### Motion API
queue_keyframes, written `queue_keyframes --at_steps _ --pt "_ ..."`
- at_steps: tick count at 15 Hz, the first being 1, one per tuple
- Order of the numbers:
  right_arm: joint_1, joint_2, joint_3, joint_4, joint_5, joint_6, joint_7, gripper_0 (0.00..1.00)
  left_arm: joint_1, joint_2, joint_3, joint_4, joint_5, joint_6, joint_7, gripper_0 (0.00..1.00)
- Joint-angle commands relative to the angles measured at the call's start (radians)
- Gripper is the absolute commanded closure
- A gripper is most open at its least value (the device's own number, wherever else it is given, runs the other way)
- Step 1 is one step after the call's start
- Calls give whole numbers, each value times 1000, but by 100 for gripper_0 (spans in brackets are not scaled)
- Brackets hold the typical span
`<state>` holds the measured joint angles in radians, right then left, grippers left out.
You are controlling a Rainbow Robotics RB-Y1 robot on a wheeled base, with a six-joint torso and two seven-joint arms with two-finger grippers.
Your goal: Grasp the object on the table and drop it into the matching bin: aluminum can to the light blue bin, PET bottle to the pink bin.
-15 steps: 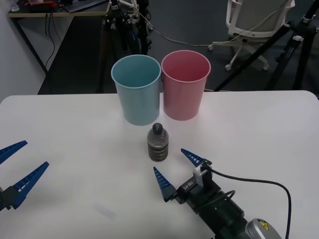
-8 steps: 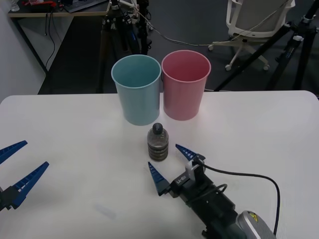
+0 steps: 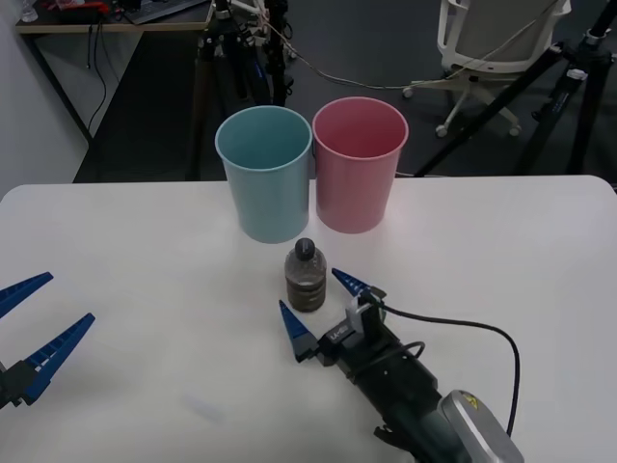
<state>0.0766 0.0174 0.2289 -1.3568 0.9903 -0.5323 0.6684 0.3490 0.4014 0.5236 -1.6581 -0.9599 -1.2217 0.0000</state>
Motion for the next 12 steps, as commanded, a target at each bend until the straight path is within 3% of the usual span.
queue_keyframes --at_steps 1,8,12 --pt "-38 0 -14 41 1 0 16 0 0 0 0 0 0 0 0 0" --pt "-83 0 6 62 -2 17 36 0 0 0 0 0 0 0 0 0" --pt "-115 0 47 62 -51 69 50 0 0 0 0 0 0 0 0 0"
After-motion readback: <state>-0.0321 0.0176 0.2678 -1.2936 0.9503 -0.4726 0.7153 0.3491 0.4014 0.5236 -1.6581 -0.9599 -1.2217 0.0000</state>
